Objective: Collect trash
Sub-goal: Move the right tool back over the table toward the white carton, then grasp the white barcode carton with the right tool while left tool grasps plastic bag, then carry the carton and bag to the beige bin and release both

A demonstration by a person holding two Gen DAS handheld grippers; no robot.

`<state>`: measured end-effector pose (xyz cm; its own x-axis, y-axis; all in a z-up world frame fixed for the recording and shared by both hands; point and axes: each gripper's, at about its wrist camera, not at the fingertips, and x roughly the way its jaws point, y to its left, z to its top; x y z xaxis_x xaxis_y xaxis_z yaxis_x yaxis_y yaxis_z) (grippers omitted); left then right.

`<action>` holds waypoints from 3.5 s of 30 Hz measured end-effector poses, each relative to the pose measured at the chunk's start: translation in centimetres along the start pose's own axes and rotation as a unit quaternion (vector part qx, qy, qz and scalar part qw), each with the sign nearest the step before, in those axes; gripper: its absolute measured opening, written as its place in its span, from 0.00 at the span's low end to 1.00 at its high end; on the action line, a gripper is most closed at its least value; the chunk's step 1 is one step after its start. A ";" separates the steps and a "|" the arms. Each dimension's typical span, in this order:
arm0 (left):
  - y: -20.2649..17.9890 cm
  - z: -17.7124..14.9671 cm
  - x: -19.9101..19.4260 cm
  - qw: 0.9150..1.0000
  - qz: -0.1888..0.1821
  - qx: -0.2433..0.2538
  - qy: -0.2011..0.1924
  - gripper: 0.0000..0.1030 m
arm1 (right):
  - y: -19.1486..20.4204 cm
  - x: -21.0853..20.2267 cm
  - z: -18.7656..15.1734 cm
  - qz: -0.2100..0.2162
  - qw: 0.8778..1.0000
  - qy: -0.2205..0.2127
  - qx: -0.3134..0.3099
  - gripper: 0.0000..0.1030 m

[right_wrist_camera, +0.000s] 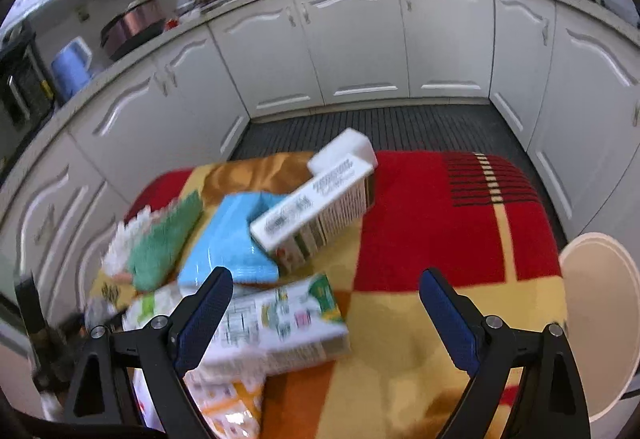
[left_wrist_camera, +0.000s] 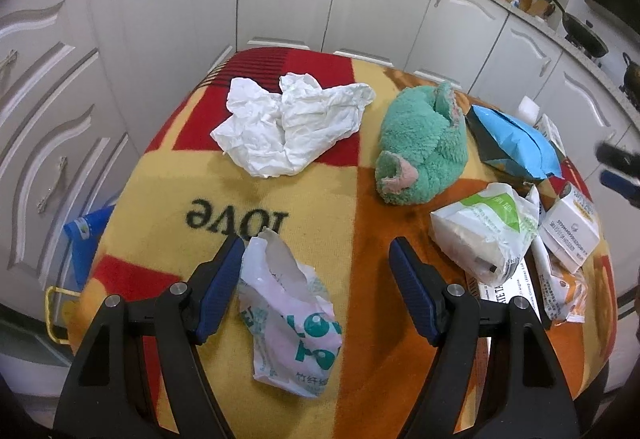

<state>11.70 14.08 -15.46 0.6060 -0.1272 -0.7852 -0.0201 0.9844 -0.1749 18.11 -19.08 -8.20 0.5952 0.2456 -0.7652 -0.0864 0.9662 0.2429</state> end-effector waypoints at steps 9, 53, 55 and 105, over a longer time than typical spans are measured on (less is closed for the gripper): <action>-1.0 -0.1 0.6 0.998 -0.012 0.051 0.030 0.94 | 0.4 5.3 3.2 -0.012 0.999 0.038 0.035 0.90; -0.8 0.2 -4.3 0.999 -0.013 0.028 0.009 0.15 | -3.0 -1.5 0.7 0.028 1.000 -0.007 -0.008 0.27; -1.6 0.5 -5.5 0.999 -0.024 0.035 -0.002 0.15 | -3.3 -2.8 0.5 0.030 0.999 -0.017 -0.007 0.27; -42.5 -0.6 0.9 0.935 -0.291 0.190 0.074 0.70 | -27.9 -12.1 -9.7 -0.173 0.975 -0.033 0.133 0.57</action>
<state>12.59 -27.97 -9.11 0.3098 -0.6417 -0.7016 0.5792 0.7126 -0.3959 5.58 -48.22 -11.51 0.6027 -0.1048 -0.7910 0.3334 0.9337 0.1304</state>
